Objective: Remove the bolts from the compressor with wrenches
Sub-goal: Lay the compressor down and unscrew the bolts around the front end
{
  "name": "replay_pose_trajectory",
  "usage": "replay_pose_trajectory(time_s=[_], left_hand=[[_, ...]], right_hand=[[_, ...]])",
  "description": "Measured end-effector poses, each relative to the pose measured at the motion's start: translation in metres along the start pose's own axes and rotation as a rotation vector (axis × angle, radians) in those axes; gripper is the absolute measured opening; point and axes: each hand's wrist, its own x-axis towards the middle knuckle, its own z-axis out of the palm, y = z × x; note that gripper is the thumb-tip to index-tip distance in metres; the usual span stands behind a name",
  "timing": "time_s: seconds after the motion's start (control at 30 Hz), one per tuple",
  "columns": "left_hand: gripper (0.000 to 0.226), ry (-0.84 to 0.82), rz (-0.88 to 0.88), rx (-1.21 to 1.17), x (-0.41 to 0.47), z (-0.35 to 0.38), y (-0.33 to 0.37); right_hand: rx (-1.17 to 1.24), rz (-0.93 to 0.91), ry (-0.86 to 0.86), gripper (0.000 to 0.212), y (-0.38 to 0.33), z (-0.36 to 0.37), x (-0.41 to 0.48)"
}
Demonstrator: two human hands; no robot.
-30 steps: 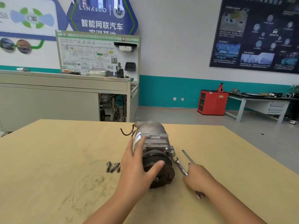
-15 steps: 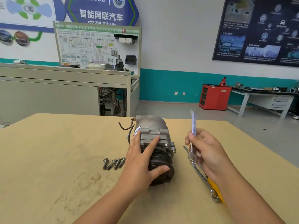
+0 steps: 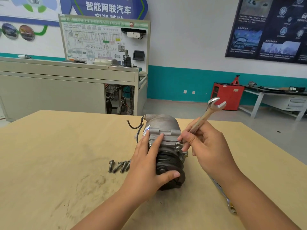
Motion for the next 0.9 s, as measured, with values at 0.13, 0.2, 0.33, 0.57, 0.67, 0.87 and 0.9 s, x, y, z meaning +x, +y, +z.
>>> replay_pose_trajectory(time_s=[0.13,0.2,0.33,0.57,0.67,0.87,0.9], left_hand=[[0.084,0.018,0.001,0.003,-0.001,-0.001,0.001],[0.083,0.036,0.007,-0.003,-0.002,0.001,0.001],[0.083,0.060,0.027,-0.015,-0.002,0.004,-0.002],[0.083,0.083,0.036,-0.013,-0.003,0.006,-0.002],[0.083,0.088,0.036,-0.018,-0.003,0.006,-0.001],[0.083,0.098,0.037,-0.027,-0.003,0.006,0.000],[0.083,0.097,0.034,-0.029,-0.004,0.006,0.000]], right_hand=[[-0.052,0.002,-0.008,0.017,0.005,-0.001,0.002],[-0.051,0.004,-0.008,0.017,0.007,-0.001,0.003],[0.004,0.005,0.005,0.016,0.011,0.000,0.002],[0.202,0.056,0.119,0.009,0.019,0.000,-0.002],[0.286,0.073,0.179,0.011,0.021,0.002,-0.007],[0.401,0.112,0.309,0.012,0.028,0.012,-0.017],[0.463,0.140,0.337,0.012,0.030,0.015,-0.020]])
